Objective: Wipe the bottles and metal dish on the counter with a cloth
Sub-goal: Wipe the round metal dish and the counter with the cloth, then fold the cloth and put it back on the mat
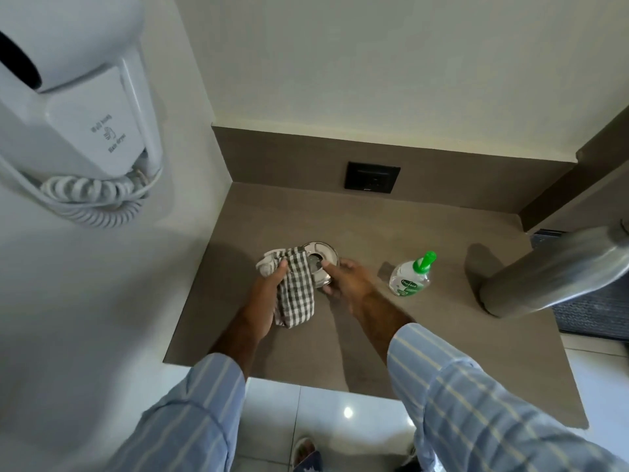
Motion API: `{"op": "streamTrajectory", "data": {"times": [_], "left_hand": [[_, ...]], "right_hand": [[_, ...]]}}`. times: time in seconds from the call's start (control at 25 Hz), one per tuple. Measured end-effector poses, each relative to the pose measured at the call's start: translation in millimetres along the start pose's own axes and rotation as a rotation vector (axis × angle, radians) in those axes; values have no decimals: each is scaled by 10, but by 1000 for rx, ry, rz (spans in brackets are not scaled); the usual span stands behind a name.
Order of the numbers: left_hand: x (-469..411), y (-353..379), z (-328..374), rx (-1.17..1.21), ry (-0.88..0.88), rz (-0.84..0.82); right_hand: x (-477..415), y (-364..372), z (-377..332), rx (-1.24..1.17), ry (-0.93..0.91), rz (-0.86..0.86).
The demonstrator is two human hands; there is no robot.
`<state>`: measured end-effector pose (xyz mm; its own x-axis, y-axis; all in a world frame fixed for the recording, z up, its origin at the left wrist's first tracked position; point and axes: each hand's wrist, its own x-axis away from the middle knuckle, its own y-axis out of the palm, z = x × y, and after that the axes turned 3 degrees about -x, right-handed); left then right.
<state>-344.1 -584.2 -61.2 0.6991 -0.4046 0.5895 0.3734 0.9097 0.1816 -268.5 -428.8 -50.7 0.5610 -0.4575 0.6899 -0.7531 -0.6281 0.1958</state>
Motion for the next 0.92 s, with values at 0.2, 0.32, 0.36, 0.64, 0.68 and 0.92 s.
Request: {"op": "streamTrajectory", "data": {"times": [0.2,0.32,0.36,0.64,0.68,0.92], "left_hand": [[-175,96,-15,-87,22,115],[-186,105,-53,-297,144,159],[-177,118,-59,-350,160,167],[121,63,359,-194,130,287],[233,101,510,-58,106,195],[900,900,1531,149,200,-154]], "right_hand": [[-176,40,72,485,-125,129],[-210,45,98,657,-185,162],[-199,45,98,708,-206,164],[324,113,-202,1080,-552,97],[491,147,-328,901,-534,-27],[1440,45,-1277,405,-347,-381]]}}
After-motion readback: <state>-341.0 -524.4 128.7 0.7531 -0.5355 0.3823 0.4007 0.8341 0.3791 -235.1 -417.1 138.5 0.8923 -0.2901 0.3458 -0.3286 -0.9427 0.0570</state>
